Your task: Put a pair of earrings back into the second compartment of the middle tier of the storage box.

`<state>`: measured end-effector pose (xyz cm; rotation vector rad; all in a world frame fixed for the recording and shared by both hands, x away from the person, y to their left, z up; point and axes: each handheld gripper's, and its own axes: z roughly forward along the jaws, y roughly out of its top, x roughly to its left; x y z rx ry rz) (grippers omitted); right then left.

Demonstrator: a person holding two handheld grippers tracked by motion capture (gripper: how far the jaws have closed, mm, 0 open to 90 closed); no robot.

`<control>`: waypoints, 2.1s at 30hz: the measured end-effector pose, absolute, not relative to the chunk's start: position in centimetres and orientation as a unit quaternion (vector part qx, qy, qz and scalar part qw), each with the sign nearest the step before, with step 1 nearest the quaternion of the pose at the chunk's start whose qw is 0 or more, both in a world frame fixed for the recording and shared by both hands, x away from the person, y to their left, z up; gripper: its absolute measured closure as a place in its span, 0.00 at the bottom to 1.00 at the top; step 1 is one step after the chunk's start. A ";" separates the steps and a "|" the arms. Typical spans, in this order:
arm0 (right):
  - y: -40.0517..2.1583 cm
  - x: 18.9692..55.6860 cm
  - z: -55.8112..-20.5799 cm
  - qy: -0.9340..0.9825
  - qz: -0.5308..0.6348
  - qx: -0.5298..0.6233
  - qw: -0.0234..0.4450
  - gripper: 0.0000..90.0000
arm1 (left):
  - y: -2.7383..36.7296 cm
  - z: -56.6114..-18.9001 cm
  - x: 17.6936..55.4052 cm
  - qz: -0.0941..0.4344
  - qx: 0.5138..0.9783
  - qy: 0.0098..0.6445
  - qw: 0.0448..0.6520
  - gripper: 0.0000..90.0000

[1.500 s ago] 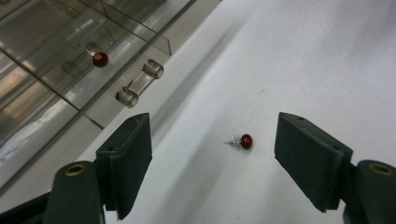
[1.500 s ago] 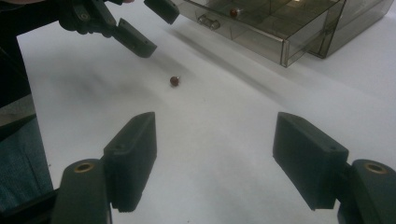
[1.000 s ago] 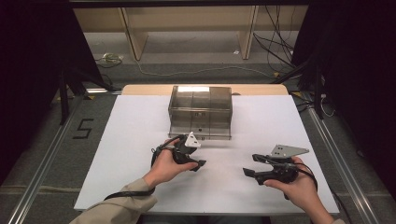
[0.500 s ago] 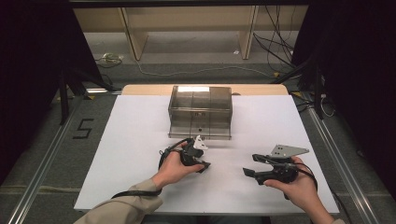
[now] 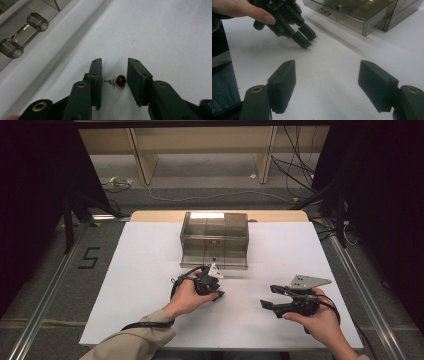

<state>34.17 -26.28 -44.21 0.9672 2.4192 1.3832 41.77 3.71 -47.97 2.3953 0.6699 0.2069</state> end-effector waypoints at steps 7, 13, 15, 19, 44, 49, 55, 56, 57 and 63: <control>-26.3 34.2 -44.2 0.816 0.468 0.326 0.097 0.35 | 3.7 -47.7 41.6 0.080 0.916 0.253 0.300 0.84; -26.3 34.1 -44.2 0.816 0.468 0.326 0.097 0.34 | 3.8 -47.5 41.4 0.091 0.921 0.248 0.285 0.81; -26.3 34.2 -44.2 0.816 0.468 0.326 0.097 0.35 | 3.8 -47.5 41.4 0.092 0.919 0.255 0.285 0.77; -26.3 34.2 -44.2 0.815 0.468 0.326 0.097 0.34 | 3.9 -47.4 41.4 0.086 0.920 0.263 0.276 0.74; -26.3 34.1 -44.1 0.815 0.468 0.326 0.098 0.35 | 4.0 -47.3 41.3 0.075 0.923 0.263 0.272 0.88; -26.4 34.1 -44.1 0.815 0.469 0.326 0.098 0.35 | 4.1 -47.2 41.2 0.075 0.921 0.262 0.277 0.88; -26.4 34.1 -44.1 0.815 0.468 0.326 0.099 0.35 | 4.2 -47.0 41.2 0.080 0.921 0.259 0.281 0.88; -26.4 34.1 -44.1 0.815 0.468 0.326 0.098 0.35 | 4.2 -46.9 41.2 0.080 0.921 0.259 0.281 0.88; -26.4 34.1 -44.1 0.815 0.469 0.326 0.098 0.35 | 4.2 -46.9 41.2 0.079 0.920 0.258 0.283 0.88; -26.4 34.1 -44.1 0.815 0.469 0.326 0.098 0.35 | 4.3 -46.5 41.2 0.085 0.917 0.258 0.291 0.88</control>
